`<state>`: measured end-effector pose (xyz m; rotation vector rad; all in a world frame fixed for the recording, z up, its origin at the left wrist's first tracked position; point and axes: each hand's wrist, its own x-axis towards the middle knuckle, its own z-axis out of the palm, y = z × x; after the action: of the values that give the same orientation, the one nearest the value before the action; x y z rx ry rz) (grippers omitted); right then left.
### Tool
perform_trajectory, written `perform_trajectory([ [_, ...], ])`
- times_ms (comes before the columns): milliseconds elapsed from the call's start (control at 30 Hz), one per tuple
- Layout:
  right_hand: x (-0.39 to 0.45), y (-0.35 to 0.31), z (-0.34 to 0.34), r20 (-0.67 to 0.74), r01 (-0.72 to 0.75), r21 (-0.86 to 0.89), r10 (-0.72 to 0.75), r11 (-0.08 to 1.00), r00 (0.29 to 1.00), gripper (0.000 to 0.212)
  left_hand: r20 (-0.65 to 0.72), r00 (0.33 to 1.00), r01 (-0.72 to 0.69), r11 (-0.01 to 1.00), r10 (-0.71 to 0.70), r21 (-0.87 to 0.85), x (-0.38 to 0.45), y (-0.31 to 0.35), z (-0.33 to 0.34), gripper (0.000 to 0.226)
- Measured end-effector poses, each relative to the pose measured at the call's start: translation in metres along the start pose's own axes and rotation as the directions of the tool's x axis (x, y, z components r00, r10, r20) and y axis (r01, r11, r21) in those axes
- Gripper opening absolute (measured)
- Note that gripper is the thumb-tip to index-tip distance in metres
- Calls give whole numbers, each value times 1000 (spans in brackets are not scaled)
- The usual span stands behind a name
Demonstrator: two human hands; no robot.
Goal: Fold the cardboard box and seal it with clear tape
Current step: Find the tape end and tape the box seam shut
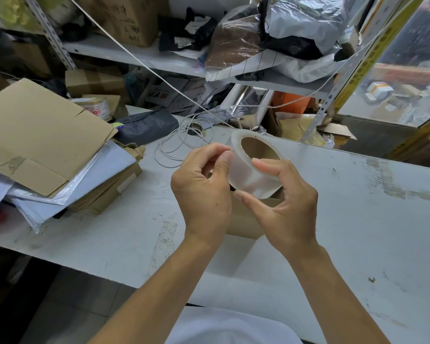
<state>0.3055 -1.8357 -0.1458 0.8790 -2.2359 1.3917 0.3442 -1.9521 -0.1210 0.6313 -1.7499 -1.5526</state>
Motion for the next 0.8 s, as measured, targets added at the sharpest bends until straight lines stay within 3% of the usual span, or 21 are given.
perform_trajectory([
  [200, -1, 5, 3, 13, -57, 16, 57, 998, 998, 52, 35, 999, 5, 1000, -5, 6, -1, -2, -2, 9],
  [367, -3, 6, 4, 59, -142, 77, 138, 987, 989, 52, 87, 996, -32, 999, 31, 3, 3, -1, -8, 25],
  [800, 4, 8, -5, 72, -13, 33, 11, 999, 997, 51, 143, 970, -227, 944, 197, 240, 15, 1, -14, 5],
])
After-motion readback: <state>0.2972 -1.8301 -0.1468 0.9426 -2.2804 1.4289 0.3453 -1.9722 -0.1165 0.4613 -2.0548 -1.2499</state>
